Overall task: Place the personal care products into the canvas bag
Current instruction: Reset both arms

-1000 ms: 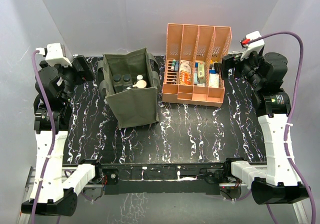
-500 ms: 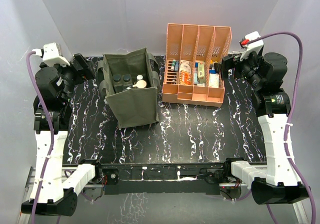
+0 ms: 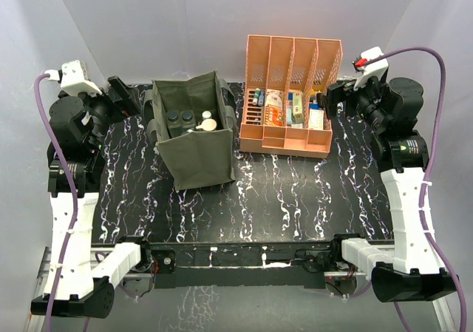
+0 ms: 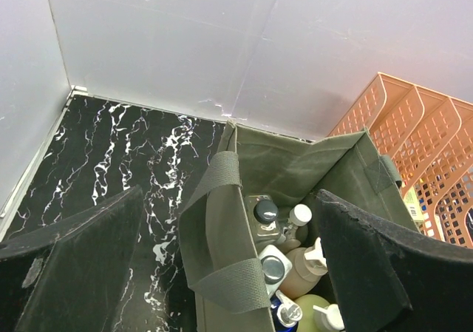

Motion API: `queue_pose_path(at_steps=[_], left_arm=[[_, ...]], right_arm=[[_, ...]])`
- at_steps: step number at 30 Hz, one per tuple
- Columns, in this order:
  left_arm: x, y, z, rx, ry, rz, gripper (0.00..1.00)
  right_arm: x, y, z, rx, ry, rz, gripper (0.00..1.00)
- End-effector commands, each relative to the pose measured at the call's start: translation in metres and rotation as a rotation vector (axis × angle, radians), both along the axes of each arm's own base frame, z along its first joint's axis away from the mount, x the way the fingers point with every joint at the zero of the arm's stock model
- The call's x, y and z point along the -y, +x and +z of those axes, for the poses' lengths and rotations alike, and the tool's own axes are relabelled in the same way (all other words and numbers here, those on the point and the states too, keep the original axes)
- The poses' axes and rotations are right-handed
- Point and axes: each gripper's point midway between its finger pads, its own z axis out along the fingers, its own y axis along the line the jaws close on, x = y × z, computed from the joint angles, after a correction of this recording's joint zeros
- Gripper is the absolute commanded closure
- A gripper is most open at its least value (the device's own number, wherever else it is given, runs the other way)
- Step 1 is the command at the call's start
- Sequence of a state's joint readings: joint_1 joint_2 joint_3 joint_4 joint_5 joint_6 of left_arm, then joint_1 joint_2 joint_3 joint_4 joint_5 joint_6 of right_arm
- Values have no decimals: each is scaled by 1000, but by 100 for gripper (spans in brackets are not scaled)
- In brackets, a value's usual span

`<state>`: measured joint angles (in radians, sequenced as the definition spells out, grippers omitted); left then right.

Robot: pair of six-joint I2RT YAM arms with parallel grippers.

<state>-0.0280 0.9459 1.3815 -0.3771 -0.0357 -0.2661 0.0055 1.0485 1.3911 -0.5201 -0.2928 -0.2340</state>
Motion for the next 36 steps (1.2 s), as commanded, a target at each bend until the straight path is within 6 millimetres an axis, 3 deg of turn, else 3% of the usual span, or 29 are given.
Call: queue_pose_path(at_steps=[1,22,36], left_arm=[[3,-5,14,29,-8,-22,3],[10,-6,13,27,-7,-63,3],[3,2,8,17,53,-38,3]], right_arm=[[-1,1,8,32,-3,10,1],[-1,0,8,32,-3,13,1],[0,5,-1,4,8,2,1]])
